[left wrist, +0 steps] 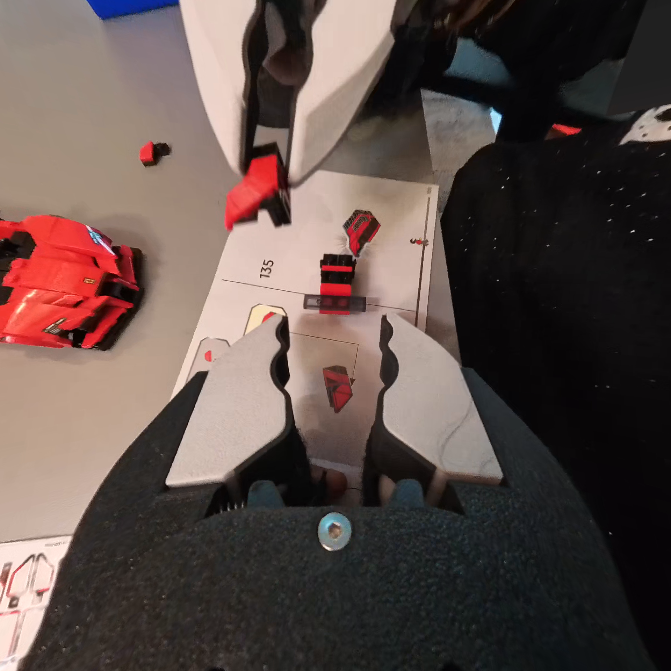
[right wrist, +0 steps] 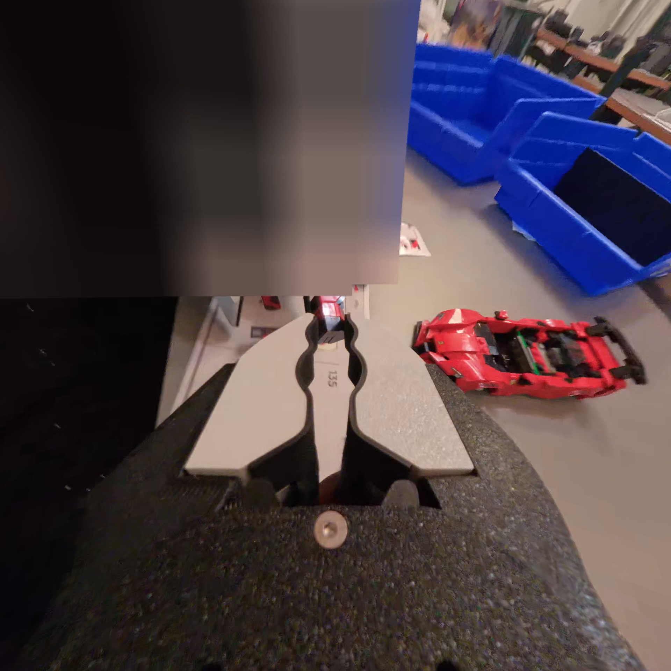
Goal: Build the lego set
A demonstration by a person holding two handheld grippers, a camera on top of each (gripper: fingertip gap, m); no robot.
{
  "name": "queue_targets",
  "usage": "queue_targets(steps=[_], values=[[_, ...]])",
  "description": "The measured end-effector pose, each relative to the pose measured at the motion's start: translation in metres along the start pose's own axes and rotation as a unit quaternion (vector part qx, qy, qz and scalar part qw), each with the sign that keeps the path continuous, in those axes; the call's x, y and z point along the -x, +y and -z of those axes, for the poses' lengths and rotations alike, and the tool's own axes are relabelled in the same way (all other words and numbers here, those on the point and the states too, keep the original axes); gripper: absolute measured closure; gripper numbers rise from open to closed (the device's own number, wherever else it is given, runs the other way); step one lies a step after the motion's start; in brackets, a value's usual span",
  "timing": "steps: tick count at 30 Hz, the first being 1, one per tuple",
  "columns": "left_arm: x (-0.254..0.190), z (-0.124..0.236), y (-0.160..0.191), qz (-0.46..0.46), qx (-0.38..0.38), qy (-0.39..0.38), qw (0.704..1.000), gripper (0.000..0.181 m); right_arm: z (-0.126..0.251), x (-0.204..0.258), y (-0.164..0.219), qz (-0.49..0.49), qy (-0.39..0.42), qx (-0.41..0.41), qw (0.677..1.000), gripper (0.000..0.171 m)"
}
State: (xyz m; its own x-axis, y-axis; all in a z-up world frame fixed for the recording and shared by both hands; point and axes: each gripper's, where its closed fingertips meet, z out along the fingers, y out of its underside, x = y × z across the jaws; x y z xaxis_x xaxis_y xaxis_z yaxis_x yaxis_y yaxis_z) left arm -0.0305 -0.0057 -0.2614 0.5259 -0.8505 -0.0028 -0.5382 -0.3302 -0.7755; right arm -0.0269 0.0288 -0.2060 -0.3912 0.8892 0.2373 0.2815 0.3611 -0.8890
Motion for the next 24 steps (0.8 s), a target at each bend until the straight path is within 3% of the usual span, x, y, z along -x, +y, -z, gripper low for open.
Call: queue_targets(steps=[6, 16, 24], values=[[0.0, -0.003, -0.001, 0.004, 0.001, -0.001, 1.0, 0.141, -0.011, 0.005, 0.031, 0.105, -0.011, 0.12, 0.987, 0.157], [-0.002, -0.006, 0.002, 0.002, 0.014, 0.007, 1.0, 0.147, -0.016, 0.013, 0.036, 0.129, -0.038, 0.114, 0.984, 0.157], [0.0, 0.001, -0.006, 0.032, -0.024, 0.025, 0.999, 0.142, -0.014, 0.008, 0.026, 0.249, -0.079, 0.117, 0.958, 0.157]])
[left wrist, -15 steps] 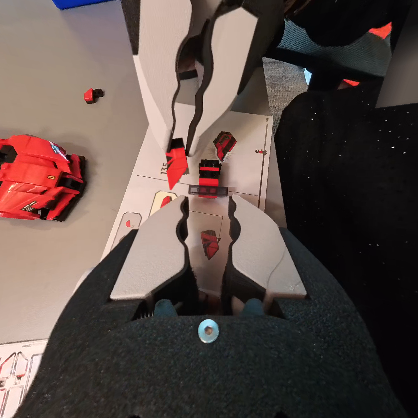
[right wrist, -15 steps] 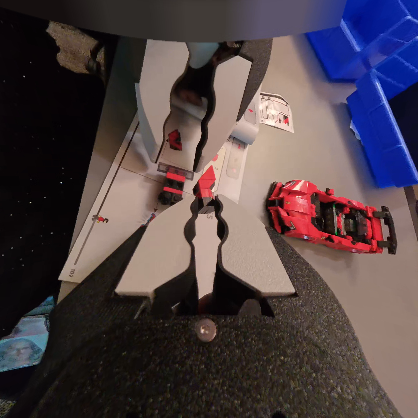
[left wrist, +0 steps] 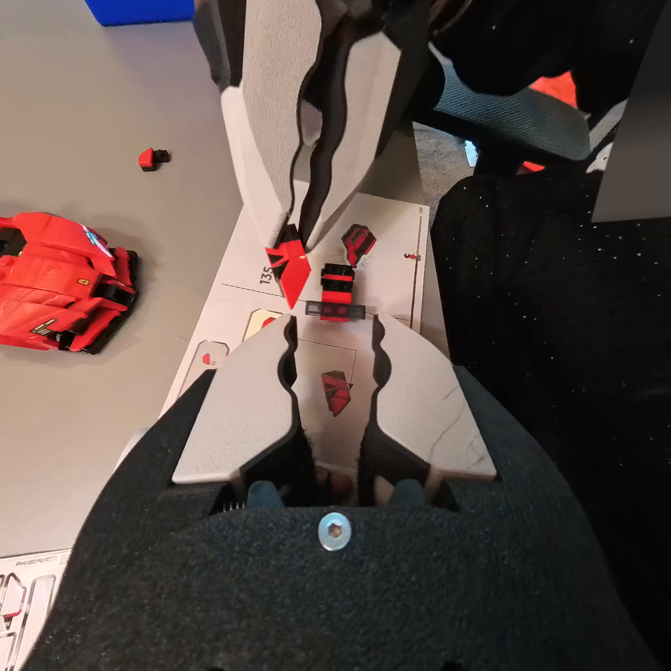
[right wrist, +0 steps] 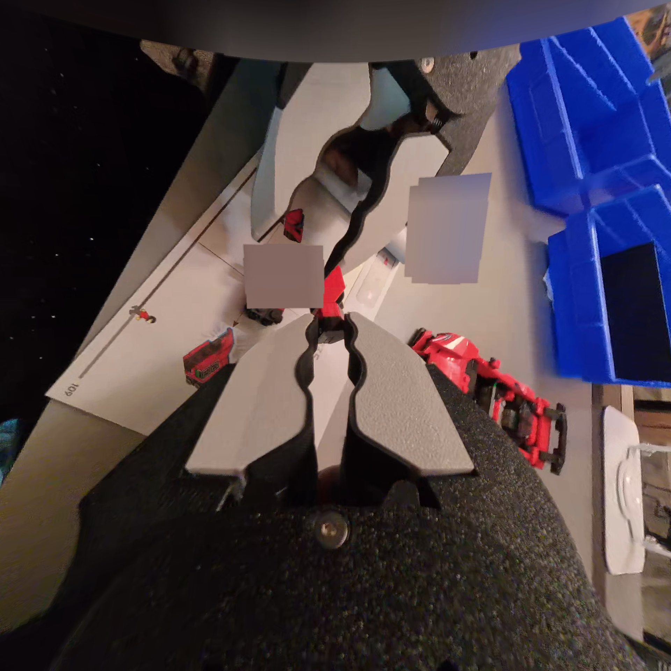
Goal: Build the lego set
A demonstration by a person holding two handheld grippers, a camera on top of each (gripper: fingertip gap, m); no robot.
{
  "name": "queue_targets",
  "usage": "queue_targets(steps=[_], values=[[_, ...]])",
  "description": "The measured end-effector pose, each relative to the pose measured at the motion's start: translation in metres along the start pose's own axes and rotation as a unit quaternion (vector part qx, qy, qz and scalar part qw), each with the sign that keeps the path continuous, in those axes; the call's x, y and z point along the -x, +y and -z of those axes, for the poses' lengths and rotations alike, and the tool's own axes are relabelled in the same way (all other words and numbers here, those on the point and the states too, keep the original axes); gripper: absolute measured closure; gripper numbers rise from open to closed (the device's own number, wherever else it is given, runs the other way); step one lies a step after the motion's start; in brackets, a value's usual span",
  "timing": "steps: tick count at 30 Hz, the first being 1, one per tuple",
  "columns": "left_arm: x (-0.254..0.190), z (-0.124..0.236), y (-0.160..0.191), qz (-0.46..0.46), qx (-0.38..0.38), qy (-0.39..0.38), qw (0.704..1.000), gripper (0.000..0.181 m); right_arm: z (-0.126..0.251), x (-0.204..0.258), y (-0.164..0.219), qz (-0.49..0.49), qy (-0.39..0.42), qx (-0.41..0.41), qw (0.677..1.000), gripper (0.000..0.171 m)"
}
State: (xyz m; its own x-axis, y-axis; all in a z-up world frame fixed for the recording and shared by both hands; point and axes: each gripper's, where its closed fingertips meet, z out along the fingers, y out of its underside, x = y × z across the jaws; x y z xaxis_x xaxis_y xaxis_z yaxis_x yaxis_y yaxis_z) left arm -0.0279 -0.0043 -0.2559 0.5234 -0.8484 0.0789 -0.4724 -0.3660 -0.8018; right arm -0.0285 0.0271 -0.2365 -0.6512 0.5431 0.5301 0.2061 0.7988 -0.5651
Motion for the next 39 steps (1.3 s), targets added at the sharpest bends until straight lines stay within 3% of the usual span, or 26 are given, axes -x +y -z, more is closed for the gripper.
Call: queue_targets(steps=[4, 21, 39], values=[[0.0, -0.002, 0.002, -0.006, 0.011, -0.005, 1.0, 0.137, 0.0, 0.003, -0.005, 0.013, -0.039, 0.0, 0.999, 0.157], [0.001, -0.007, 0.008, -0.018, 0.037, -0.02, 0.999, 0.137, -0.001, 0.009, 0.008, 0.015, -0.046, -0.025, 0.999, 0.157], [0.002, -0.009, 0.009, -0.021, 0.043, -0.023, 0.999, 0.137, -0.008, 0.009, 0.007, 0.109, -0.192, -0.063, 0.973, 0.158]])
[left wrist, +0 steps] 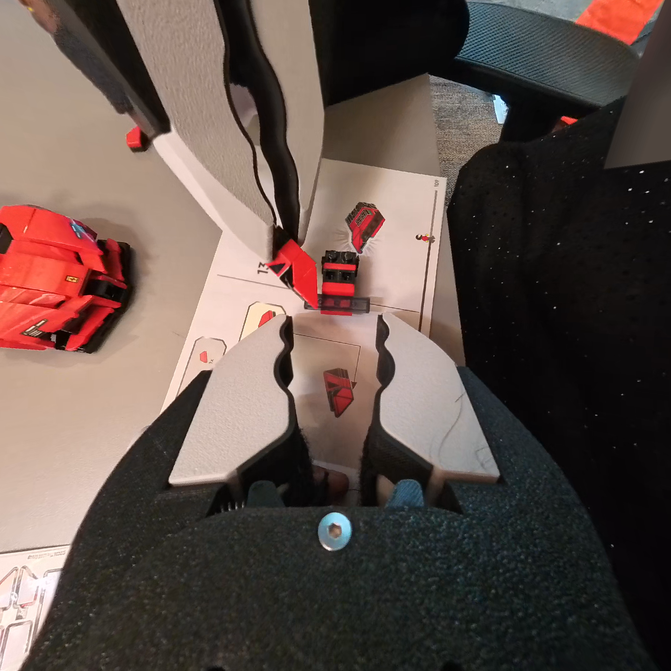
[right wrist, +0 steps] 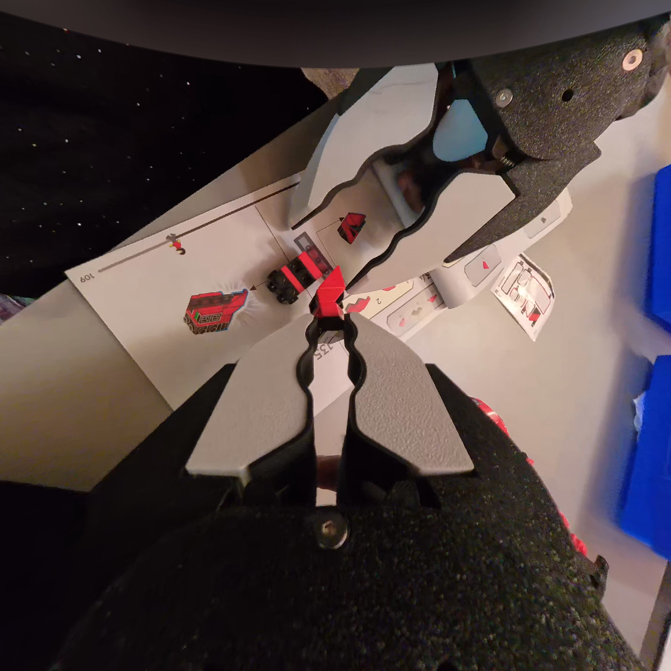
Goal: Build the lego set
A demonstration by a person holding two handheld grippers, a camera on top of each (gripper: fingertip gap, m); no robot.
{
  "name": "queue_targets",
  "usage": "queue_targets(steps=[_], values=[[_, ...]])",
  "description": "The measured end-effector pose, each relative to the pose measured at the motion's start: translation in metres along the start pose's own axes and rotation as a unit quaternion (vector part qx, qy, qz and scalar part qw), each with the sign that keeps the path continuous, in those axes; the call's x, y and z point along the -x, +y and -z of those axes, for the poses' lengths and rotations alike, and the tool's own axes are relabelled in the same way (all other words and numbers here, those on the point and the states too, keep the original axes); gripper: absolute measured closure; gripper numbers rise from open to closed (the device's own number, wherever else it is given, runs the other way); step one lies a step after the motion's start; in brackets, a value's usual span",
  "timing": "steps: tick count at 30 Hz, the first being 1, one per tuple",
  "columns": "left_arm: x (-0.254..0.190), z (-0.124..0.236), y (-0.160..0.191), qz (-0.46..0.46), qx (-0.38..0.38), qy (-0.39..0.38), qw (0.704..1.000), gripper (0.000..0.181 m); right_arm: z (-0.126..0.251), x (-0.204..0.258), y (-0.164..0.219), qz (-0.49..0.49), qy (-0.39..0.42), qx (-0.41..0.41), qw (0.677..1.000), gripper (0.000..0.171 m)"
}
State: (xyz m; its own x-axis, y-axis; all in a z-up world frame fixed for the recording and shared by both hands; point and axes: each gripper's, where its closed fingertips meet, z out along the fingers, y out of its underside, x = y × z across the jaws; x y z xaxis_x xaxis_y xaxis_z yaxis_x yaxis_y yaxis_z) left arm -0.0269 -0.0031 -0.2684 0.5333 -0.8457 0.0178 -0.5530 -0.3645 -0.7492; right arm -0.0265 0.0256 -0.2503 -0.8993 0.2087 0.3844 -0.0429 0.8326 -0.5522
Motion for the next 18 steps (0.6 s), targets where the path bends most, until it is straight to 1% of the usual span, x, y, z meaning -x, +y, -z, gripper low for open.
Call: queue_targets(steps=[6, 18], values=[[0.0003, -0.0007, 0.0005, 0.004, 0.003, 0.002, 1.0, 0.138, -0.0041, -0.0014, -0.0013, -0.007, -0.006, -0.029, 1.0, 0.158], [0.0011, -0.0023, 0.002, 0.0, 0.01, -0.004, 1.0, 0.139, -0.0053, 0.0019, -0.0004, -0.02, 0.001, -0.041, 0.999, 0.158]])
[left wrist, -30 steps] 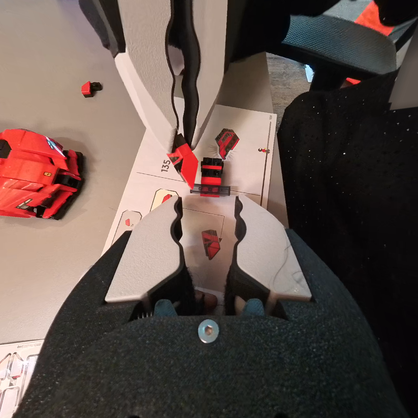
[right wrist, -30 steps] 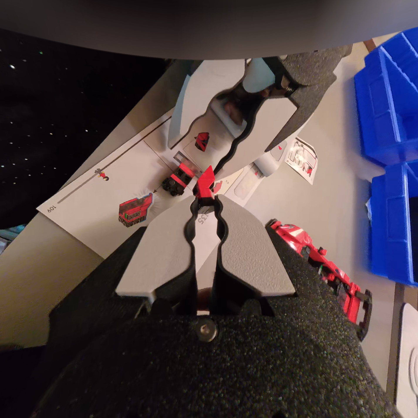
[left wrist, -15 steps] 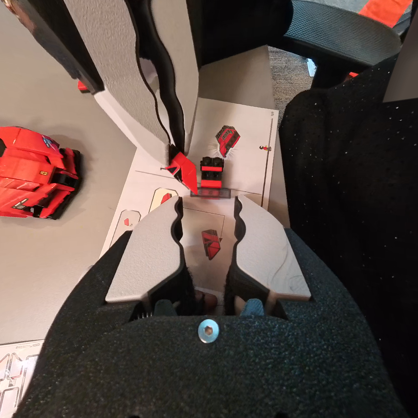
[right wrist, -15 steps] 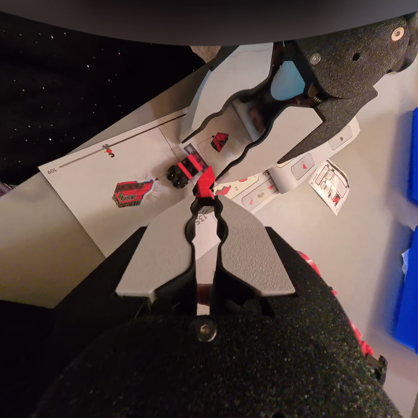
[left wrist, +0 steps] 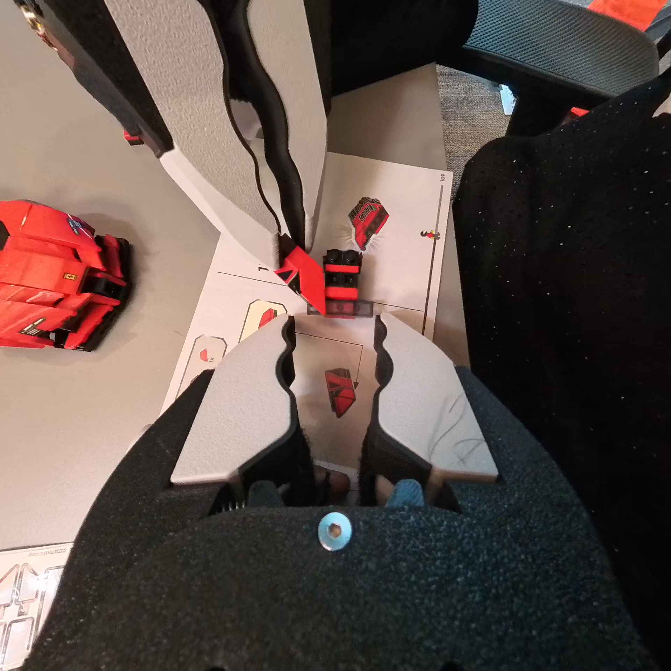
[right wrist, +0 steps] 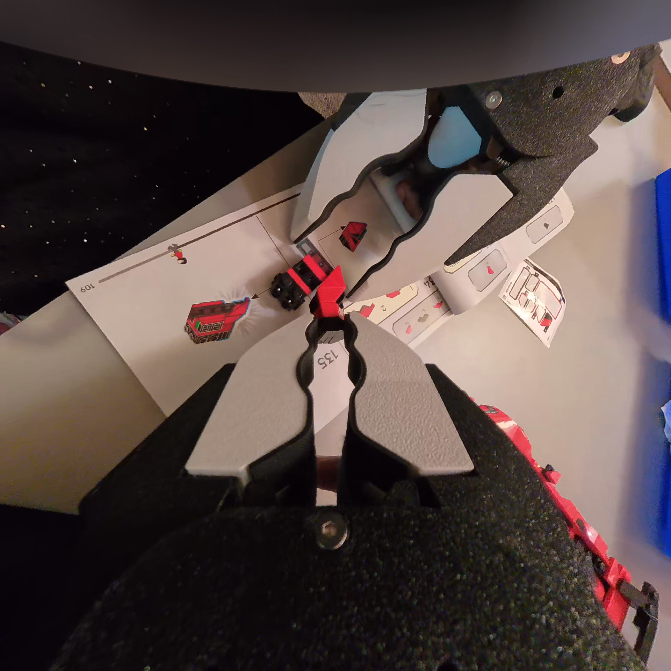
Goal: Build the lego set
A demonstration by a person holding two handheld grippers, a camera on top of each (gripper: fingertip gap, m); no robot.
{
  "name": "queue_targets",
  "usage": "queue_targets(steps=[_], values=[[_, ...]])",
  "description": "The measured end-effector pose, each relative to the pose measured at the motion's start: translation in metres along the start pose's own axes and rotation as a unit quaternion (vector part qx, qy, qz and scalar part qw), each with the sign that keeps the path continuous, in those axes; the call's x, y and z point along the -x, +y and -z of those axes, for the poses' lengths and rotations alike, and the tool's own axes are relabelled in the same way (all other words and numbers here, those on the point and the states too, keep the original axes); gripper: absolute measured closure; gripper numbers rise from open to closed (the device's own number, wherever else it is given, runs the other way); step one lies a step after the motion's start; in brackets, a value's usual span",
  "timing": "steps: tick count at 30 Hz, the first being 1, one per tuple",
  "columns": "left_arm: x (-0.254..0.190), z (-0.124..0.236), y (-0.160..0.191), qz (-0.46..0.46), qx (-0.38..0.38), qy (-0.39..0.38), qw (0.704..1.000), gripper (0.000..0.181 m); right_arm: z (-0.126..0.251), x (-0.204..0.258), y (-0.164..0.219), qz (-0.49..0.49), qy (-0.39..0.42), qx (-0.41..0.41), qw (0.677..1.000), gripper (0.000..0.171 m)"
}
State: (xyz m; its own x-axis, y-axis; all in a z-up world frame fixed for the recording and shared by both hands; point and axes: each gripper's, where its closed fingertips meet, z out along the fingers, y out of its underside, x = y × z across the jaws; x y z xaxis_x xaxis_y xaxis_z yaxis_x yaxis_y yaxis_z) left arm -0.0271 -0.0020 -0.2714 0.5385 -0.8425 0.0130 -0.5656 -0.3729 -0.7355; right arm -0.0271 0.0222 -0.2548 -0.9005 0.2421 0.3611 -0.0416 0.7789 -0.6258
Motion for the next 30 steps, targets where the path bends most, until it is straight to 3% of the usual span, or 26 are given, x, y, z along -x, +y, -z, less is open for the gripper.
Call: queue_targets(steps=[15, 30], values=[[0.0006, -0.0002, 0.0, 0.001, 0.0, 0.0, 1.0, 0.142, -0.0007, 0.0013, -0.0001, -0.01, 0.009, 0.002, 1.0, 0.157], [-0.0037, -0.0002, 0.0002, -0.013, 0.001, 0.015, 1.0, 0.157, -0.0019, 0.0008, 0.0011, -0.019, 0.003, -0.001, 1.0, 0.157]])
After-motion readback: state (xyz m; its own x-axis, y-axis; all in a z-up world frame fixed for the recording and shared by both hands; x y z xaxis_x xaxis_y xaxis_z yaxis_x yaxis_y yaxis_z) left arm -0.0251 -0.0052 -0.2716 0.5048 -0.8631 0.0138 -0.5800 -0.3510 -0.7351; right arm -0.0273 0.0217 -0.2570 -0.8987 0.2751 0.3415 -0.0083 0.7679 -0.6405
